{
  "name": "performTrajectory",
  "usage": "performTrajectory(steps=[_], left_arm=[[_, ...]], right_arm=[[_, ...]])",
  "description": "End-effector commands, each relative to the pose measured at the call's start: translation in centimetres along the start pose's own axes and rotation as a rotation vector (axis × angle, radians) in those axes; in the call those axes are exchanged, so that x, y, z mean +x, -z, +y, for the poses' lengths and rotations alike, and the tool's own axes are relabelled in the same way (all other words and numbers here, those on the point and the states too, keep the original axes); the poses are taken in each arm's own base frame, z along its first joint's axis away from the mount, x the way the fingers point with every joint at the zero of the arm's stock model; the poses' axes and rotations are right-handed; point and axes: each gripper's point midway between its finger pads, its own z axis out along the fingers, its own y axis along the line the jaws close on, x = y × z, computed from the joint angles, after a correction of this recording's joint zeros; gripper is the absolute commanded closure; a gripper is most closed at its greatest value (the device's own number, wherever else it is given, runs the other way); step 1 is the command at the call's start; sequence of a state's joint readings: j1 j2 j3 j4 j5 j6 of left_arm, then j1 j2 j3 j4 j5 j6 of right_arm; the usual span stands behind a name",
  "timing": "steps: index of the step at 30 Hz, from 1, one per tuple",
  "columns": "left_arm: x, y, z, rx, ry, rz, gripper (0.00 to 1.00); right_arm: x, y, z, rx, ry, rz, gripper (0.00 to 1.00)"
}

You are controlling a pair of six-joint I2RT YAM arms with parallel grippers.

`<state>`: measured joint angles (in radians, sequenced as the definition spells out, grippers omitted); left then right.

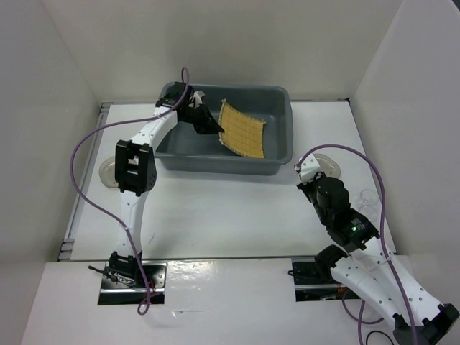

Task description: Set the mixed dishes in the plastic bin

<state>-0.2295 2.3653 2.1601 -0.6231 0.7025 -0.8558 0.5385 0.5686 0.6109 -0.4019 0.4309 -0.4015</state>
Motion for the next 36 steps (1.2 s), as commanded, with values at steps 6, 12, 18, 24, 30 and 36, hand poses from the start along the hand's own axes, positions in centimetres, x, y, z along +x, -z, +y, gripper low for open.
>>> performTrajectory(steps=[6, 12, 18, 24, 30, 36], left_arm=[[1.7, -0.5, 5.1, -0.197, -0.004, 0.027, 0.74], [2.7, 0.2, 8.1, -0.29, -0.006, 0.037, 0.2], [2.3, 1.5, 9.3, -0.374, -0.021, 0.017, 0.0], [-0.8, 10.8, 5.9, -0.663, -0.11, -0.249, 0.0], [1.4, 20.5, -1.0, -0.689, -0.223, -0.511, 0.0], [9.9, 21.2, 0.3, -0.459, -0.185, -0.46, 0.0]], right_arm=[[-0.7, -0.3, -0.6, 0.036, -0.028, -0.035, 1.0], [-0.6, -0.4, -0.5, 0.033, -0.024, -0.027, 1.0], [0.4, -1.1, -0.3, 0.031, -0.014, 0.016, 0.54], [2.1, -2.2, -2.4, 0.101, -0.032, 0.154, 0.02], [5.0, -3.8, -5.3, 0.086, 0.145, 0.3, 0.02], [12.3, -7.7, -10.0, 0.047, 0.04, 0.601, 0.1]])
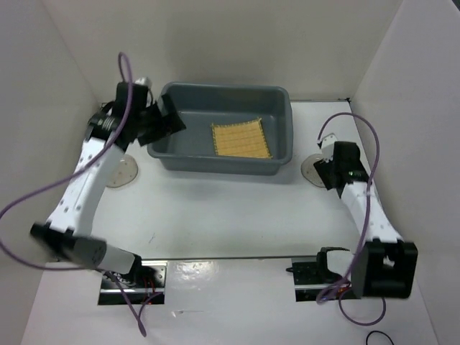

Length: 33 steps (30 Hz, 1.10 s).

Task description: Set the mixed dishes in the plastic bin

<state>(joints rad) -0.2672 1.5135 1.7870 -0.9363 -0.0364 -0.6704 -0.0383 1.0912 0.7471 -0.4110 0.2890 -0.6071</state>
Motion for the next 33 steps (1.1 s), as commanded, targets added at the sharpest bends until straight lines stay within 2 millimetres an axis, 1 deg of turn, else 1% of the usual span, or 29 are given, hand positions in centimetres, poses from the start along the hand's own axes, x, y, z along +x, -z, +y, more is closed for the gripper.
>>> performTrajectory(steps=[1, 2, 3, 4, 5, 6, 7, 8, 9, 10, 11, 12, 13, 14, 16, 17, 19, 20, 21, 22, 24, 25, 26, 27, 29, 30, 33], left_arm=[[5.1, -0.5, 1.9, 0.017, 0.075, 0.09, 0.0], [6.4, 0.3, 2.8, 0.011, 0.085, 0.098, 0.0], [6.4, 1.0, 2.7, 0.019, 0.084, 0.088, 0.0], [7.6, 1.0, 3.6, -0.002, 0.094, 0.115, 0.0], [8.7, 1.4, 4.1, -0.023, 0.088, 0.139, 0.0], [8.8, 2.2, 4.6, -0.035, 0.087, 0.127, 0.0], [9.3, 2.5, 5.1, -0.051, 0.087, 0.134, 0.0], [10.4, 2.8, 6.1, -0.087, 0.095, 0.16, 0.0], [10.6, 3.4, 6.7, -0.108, 0.093, 0.147, 0.0], [10.9, 3.7, 7.3, -0.13, 0.091, 0.148, 0.0], [11.8, 4.2, 8.3, -0.168, 0.088, 0.168, 0.0], [12.3, 4.5, 9.5, -0.213, 0.083, 0.165, 0.0], [13.3, 5.0, 10.6, -0.258, 0.077, 0.194, 0.0], [13.9, 5.1, 11.3, -0.295, 0.082, 0.21, 0.0], [15.4, 5.9, 13.1, -0.362, 0.08, 0.236, 0.0], [15.9, 6.3, 13.4, -0.366, 0.079, 0.242, 0.0], [16.9, 6.6, 14.3, -0.396, 0.086, 0.259, 0.0], [17.2, 7.0, 14.5, -0.396, 0.086, 0.26, 0.0], [17.0, 7.2, 14.6, -0.396, 0.095, 0.249, 0.0], [17.2, 7.3, 14.8, -0.405, 0.103, 0.257, 0.0], [17.3, 7.5, 15.0, -0.409, 0.112, 0.251, 0.0], [17.3, 7.5, 15.0, -0.409, 0.112, 0.251, 0.0], [17.4, 7.5, 14.9, -0.4, 0.115, 0.258, 0.0], [17.7, 7.4, 15.1, -0.407, 0.114, 0.266, 0.0], [17.8, 7.2, 15.1, -0.412, 0.113, 0.274, 0.0], [17.7, 6.9, 15.1, -0.414, 0.113, 0.276, 0.0], [17.5, 6.8, 14.9, -0.414, 0.113, 0.276, 0.0]], right_arm=[[0.3, -3.9, -0.7, -0.11, -0.011, 0.073, 0.15], [0.4, -4.4, -0.5, -0.133, -0.008, 0.077, 0.15], [0.5, -4.7, 0.2, -0.168, 0.009, 0.081, 0.15], [0.6, -5.1, 1.3, -0.245, 0.057, 0.061, 0.15], [0.7, -5.2, 2.0, -0.284, 0.083, 0.056, 0.15], [0.7, -5.4, 2.3, -0.302, 0.111, 0.05, 0.15], [0.3, -5.7, 2.8, -0.318, 0.134, 0.035, 0.15], [1.0, -6.1, 3.8, -0.349, 0.161, 0.057, 0.15], [1.0, -6.5, 4.1, -0.361, 0.171, 0.054, 0.15], [1.6, -6.7, 4.6, -0.376, 0.173, 0.071, 0.15], [1.6, -7.2, 5.3, -0.406, 0.186, 0.063, 0.16], [1.7, -7.3, 5.5, -0.419, 0.196, 0.062, 0.16], [1.5, -7.7, 5.6, -0.42, 0.194, 0.049, 0.16], [1.9, -8.0, 6.1, -0.434, 0.195, 0.065, 0.16], [1.9, -8.6, 6.4, -0.443, 0.194, 0.061, 0.16], [1.3, -8.9, 6.3, -0.446, 0.191, 0.043, 0.19], [1.0, -9.3, 6.6, -0.472, 0.202, 0.041, 0.19], [0.8, -9.3, 7.7, -0.506, 0.22, 0.042, 0.24], [0.3, -9.3, 7.8, -0.514, 0.227, 0.042, 0.26], [0.3, -9.4, 8.1, -0.53, 0.226, 0.046, 0.26], [0.5, -9.8, 8.8, -0.548, 0.225, 0.062, 0.32], [0.5, -10.1, 8.7, -0.544, 0.228, 0.071, 0.35], [0.9, -10.3, 8.9, -0.552, 0.228, 0.081, 0.4], [0.4, -10.9, 8.8, -0.552, 0.219, 0.084, 0.42], [0.4, -11.1, 8.9, -0.568, 0.22, 0.103, 0.45], [0.8, -11.4, 9.2, -0.584, 0.221, 0.122, 0.47], [0.9, -11.7, 9.5, -0.611, 0.24, 0.132, 0.49]])
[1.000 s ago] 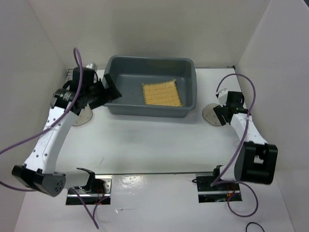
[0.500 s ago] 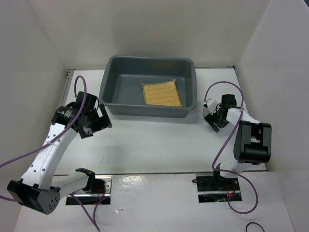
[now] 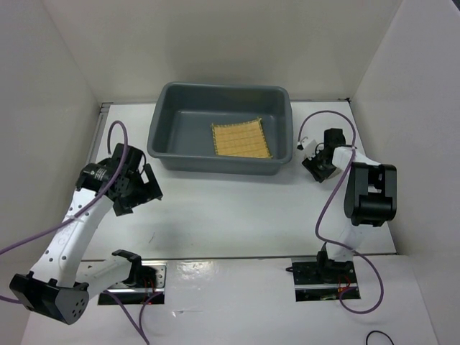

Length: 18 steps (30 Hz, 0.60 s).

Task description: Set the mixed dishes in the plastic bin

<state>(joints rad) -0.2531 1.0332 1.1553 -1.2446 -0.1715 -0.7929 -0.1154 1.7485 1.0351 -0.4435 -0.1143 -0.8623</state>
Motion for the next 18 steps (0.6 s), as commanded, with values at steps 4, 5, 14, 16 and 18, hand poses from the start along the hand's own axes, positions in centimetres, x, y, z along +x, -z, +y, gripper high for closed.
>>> performTrajectory(steps=[4, 5, 14, 16, 18], left_arm=[[-0.1, -0.3, 0.2, -0.025, 0.007, 0.007, 0.0], [-0.1, -0.3, 0.2, -0.025, 0.007, 0.007, 0.0], [0.2, -1.1, -0.1, -0.006, 0.009, 0.013, 0.0], [-0.2, -1.0, -0.4, 0.015, 0.013, -0.011, 0.0], [-0.5, -1.0, -0.7, 0.025, 0.015, -0.023, 0.0]], right_arm=[[0.4, -1.1, 1.3, -0.105, 0.018, 0.048, 0.61], [0.7, -1.3, 1.8, -0.127, 0.014, 0.055, 0.72], [-1.6, 2.2, -0.5, -0.091, 0.013, -0.006, 0.96], [-3.3, 4.9, -2.1, -0.032, 0.048, -0.058, 0.97], [-4.8, 7.1, -3.1, 0.005, 0.072, -0.101, 0.98]])
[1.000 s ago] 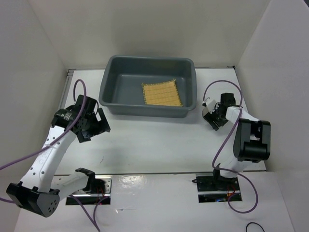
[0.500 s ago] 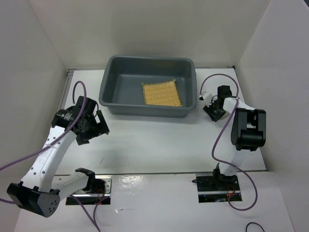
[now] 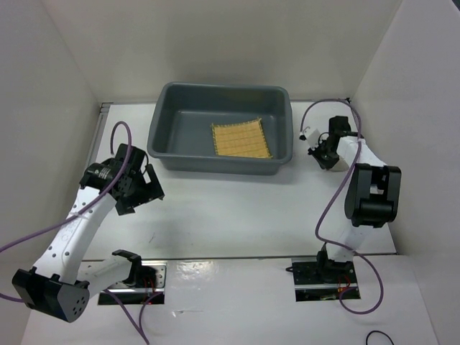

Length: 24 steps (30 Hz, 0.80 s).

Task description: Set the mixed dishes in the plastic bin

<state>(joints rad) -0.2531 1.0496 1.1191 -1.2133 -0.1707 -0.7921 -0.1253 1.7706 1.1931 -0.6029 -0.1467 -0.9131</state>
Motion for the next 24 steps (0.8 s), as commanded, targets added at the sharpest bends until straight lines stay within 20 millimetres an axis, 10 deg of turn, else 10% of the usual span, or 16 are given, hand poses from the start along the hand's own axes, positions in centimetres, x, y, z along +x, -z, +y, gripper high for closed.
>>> performTrajectory(steps=[1, 7, 11, 17, 24], left_arm=[[-0.9, 0.2, -1.0, 0.056, 0.021, -0.045, 0.0], [-1.6, -0.3, -1.5, 0.061, -0.006, -0.059, 0.0], [-3.7, 2.1, -2.2, 0.138, -0.004, -0.176, 0.0], [-5.8, 4.0, -2.6, 0.158, -0.105, -0.256, 0.07], [-7.3, 7.5, -4.4, 0.263, -0.166, -0.312, 0.35]], right_arm=[[-3.2, 6.2, -1.9, 0.07, 0.039, -0.099, 0.98], [-10.9, 16.1, -3.7, 0.265, 0.136, -0.303, 1.0], [-19.1, 23.8, 4.1, 0.363, 0.375, -0.546, 1.0], [-25.5, 21.7, 16.5, 0.208, 0.613, -0.621, 1.0], [-30.4, 13.0, 19.1, 0.073, 0.668, -0.54, 1.0]])
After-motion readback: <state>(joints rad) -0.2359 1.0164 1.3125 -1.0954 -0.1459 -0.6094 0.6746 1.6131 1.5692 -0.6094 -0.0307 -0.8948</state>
